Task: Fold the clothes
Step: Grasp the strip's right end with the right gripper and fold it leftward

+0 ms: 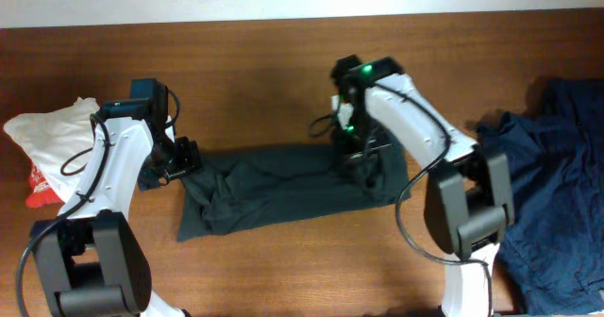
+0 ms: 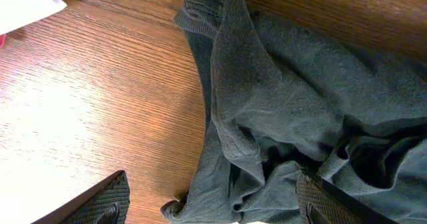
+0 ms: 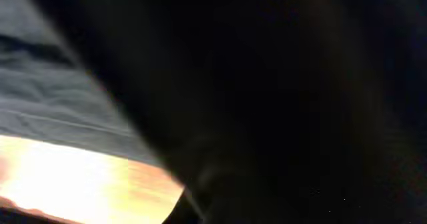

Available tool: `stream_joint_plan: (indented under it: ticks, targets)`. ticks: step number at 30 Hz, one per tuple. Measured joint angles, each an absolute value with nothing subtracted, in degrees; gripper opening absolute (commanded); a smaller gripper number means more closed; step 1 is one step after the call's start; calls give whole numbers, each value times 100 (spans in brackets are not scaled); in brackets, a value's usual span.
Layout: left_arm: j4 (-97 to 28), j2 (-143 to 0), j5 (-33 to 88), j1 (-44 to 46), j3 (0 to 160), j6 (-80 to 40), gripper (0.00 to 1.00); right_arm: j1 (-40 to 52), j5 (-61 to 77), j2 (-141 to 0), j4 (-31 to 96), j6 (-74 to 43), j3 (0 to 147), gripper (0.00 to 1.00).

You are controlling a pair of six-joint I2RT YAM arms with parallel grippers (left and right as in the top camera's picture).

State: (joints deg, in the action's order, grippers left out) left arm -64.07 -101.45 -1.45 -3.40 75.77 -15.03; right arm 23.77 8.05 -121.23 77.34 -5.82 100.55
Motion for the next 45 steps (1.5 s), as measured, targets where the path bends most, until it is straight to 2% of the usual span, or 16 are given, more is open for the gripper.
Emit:
stream_joint_plan:
  ticks: [14,16,18,23,24,25,26,45]
  targets:
    - [-6407,-10145,-145,-340,7577,-1503,80,2768,1179,-12125,7452,-928,10055,5]
    - [-6407,-10145,-145,-340,7577,-1503,80,2862,1219,-12125,7452,-930,10055,6]
    - [-6407,-10145,-145,-340,7577,-1503,80,2985,1243,-12125,7435,-930,10055,13]
    - [-6407,-10147,-145,-340,7577,-1503,80,3124,1319,-12125,7328,-947,10055,14]
    - [-6407,-10145,-145,-340,7577,-1503,80,3124,1319,-12125,7321,-945,10055,23]
    - [-6407,-10145,-145,-340,7577,-1503,80,3122,1319,-12125,7321,-947,10055,36]
    - [-6407,-10145,-145,-340,7577,-1503,80,3124,1326,-12125,7321,-952,10055,42]
    - [-6536,-10145,-145,-340,7575,-1505,85,2934,1238,-12125,7714,-980,10055,43]
